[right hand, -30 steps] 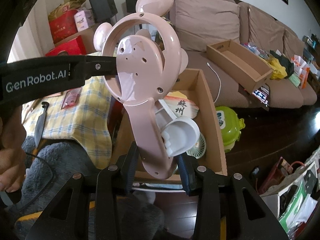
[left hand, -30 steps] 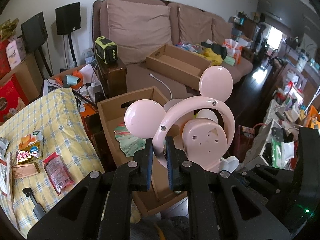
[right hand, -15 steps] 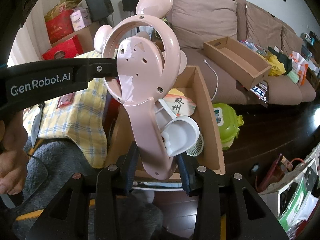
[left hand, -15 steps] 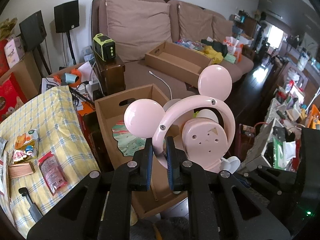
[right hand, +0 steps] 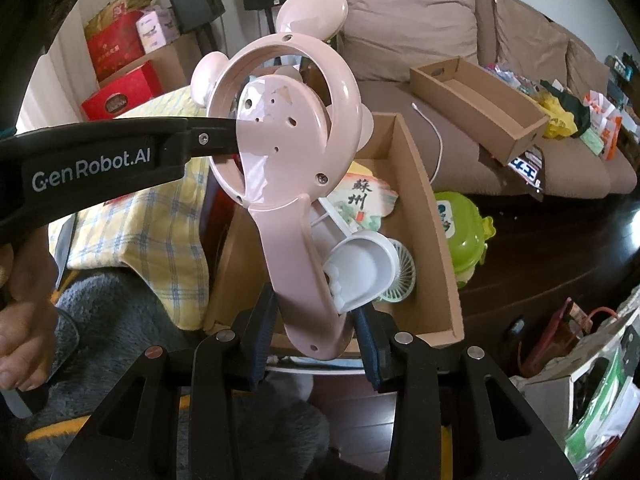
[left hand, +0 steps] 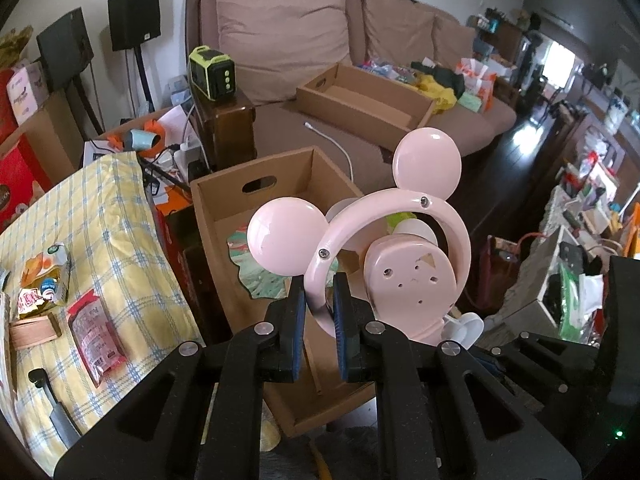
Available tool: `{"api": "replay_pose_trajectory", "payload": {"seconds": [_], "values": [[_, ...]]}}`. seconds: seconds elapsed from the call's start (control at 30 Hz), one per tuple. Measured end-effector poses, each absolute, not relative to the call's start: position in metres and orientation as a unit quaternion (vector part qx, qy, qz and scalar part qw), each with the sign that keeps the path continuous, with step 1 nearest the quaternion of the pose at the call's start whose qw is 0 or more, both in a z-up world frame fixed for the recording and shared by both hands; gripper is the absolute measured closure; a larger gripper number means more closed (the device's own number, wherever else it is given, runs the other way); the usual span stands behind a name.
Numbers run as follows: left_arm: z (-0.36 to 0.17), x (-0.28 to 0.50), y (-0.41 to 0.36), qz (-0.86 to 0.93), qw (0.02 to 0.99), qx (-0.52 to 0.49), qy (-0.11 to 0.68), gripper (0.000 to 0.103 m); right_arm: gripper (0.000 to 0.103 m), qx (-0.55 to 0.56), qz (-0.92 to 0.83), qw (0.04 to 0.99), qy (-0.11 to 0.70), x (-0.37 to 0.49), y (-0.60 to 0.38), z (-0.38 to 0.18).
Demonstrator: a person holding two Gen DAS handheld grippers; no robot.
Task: Organize objects
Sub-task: 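Move the pink fan with both grippers over the box interior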
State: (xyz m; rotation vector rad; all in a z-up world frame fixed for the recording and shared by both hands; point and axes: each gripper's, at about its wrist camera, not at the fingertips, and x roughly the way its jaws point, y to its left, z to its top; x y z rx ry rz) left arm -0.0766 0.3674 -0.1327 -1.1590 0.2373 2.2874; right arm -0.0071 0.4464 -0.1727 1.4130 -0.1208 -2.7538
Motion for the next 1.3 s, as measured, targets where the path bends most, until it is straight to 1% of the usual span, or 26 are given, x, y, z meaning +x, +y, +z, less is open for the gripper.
{"api": "replay_pose_trajectory", "payload": {"seconds": [0.2,0.7,1.0,1.3], "values": [[-0.141,-0.081,0.365,0.848,0.276,-0.444,0.089,0.09,0.065,0.462,-0.885,0.027,-0.046,-0.01,0.448,-0.183],[-0.155,-0.088,0.365,0.843,0.268,-0.457,0.092,0.091,0.064,0.464,-0.879,0.045,-0.1,-0.016,0.453,-0.204],[-0.167,-0.091,0.367,0.844,0.261,-0.457,0.102,0.09,0.063,0.455,-0.874,0.065,-0.16,-0.023,0.463,-0.222],[-0.169,-0.092,0.369,0.842,0.26,-0.46,0.103,0.09,0.063,0.459,-0.868,0.071,-0.175,-0.025,0.465,-0.231]]}}
